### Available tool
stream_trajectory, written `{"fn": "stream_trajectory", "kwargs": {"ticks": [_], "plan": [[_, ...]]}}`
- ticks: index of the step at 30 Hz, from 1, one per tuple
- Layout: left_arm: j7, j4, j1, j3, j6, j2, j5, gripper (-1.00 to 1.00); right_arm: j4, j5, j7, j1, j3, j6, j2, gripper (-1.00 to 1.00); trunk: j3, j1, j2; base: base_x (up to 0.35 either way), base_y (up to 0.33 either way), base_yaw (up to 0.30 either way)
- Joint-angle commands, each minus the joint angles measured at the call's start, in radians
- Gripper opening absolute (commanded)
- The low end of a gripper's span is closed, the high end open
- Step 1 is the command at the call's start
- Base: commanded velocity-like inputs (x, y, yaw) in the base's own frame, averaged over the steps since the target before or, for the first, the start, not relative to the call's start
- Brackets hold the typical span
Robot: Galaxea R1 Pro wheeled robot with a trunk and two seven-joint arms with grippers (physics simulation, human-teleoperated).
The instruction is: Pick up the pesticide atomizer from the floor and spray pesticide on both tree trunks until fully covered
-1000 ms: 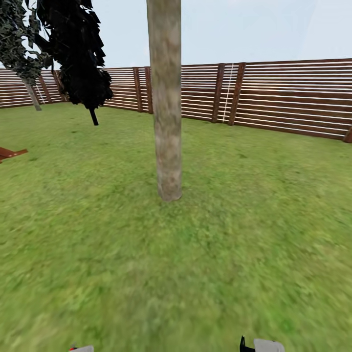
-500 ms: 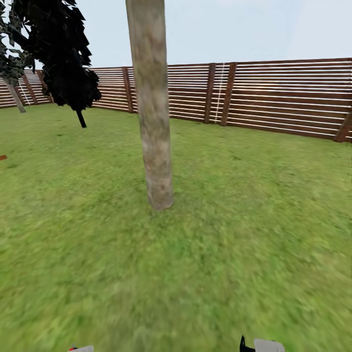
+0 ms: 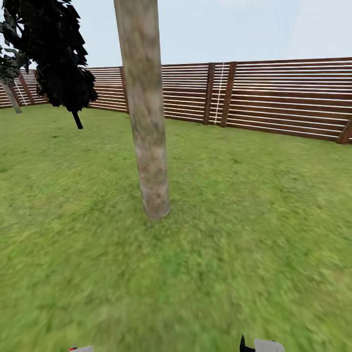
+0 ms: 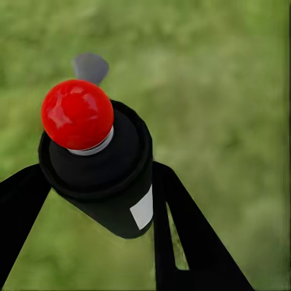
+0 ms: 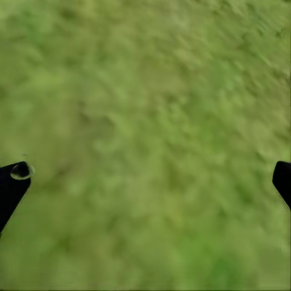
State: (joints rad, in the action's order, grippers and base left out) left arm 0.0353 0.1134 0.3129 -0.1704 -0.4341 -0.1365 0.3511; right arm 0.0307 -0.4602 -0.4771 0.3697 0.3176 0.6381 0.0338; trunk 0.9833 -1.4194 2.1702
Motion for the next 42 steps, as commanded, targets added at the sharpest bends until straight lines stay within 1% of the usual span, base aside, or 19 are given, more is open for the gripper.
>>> {"fn": "stream_trajectory", "kwargs": {"ticks": [1, 20, 24, 30, 31, 32, 34, 35, 37, 42], "plan": [[0.000, 0.000, 0.000, 0.000, 0.000, 0.000, 0.000, -1.00, 0.000, 0.000, 0.000, 0.000, 0.000, 0.000, 0.000, 1.00, 0.000, 0.000, 0.000, 0.338, -0.074, 0.000], [0.000, 0.000, 0.000, 0.000, 0.000, 0.000, 0.000, -1.00, -0.002, -0.006, 0.002, 0.000, -0.002, 0.000, -0.003, 1.00, 0.000, 0.000, 0.000, 0.337, -0.078, 0.000], [0.000, 0.000, 0.000, 0.000, 0.000, 0.000, 0.003, -1.00, -0.002, -0.006, 0.002, 0.000, -0.002, 0.000, -0.003, 1.00, 0.000, 0.000, 0.000, 0.319, 0.052, 0.000], [0.000, 0.000, 0.000, 0.000, 0.000, 0.000, 0.002, -1.00, -0.002, -0.006, 0.002, 0.000, -0.002, 0.000, -0.003, 1.00, 0.000, 0.000, 0.000, 0.111, 0.057, 0.000], [-0.006, 0.006, 0.006, 0.006, -0.003, -0.006, -0.004, -1.00, 0.004, -0.012, 0.007, 0.006, -0.007, -0.006, 0.003, 1.00, 0.000, 0.000, 0.000, 0.000, 0.000, 0.000], [0.000, 0.012, 0.004, 0.011, -0.008, -0.009, -0.006, -1.00, 0.010, -0.009, 0.009, 0.011, -0.004, 0.000, 0.007, 1.00, 0.000, 0.000, 0.000, 0.000, 0.000, 0.000], [0.011, 0.023, -0.007, 0.025, -0.020, -0.008, 0.007, -1.00, 0.017, 0.001, -0.003, 0.003, 0.007, 0.011, 0.002, 1.00, 0.000, 0.000, 0.000, 0.000, 0.000, 0.000], [0.017, 0.028, -0.011, 0.027, -0.025, -0.012, 0.013, -1.00, 0.016, 0.006, -0.009, 0.002, 0.014, 0.017, 0.001, 1.00, 0.000, 0.000, 0.000, 0.000, 0.000, 0.000], [0.028, 0.039, -0.002, 0.029, -0.037, -0.023, 0.023, -1.00, 0.028, 0.009, -0.020, 0.009, 0.026, 0.028, 0.002, 1.00, 0.000, 0.000, 0.000, 0.000, 0.000, 0.000], [0.052, 0.068, 0.024, 0.024, -0.058, -0.051, 0.018, -1.00, 0.056, 0.018, -0.048, 0.012, 0.037, 0.057, 0.002, 1.00, 0.000, 0.000, 0.000, 0.000, 0.000, 0.000]]}}
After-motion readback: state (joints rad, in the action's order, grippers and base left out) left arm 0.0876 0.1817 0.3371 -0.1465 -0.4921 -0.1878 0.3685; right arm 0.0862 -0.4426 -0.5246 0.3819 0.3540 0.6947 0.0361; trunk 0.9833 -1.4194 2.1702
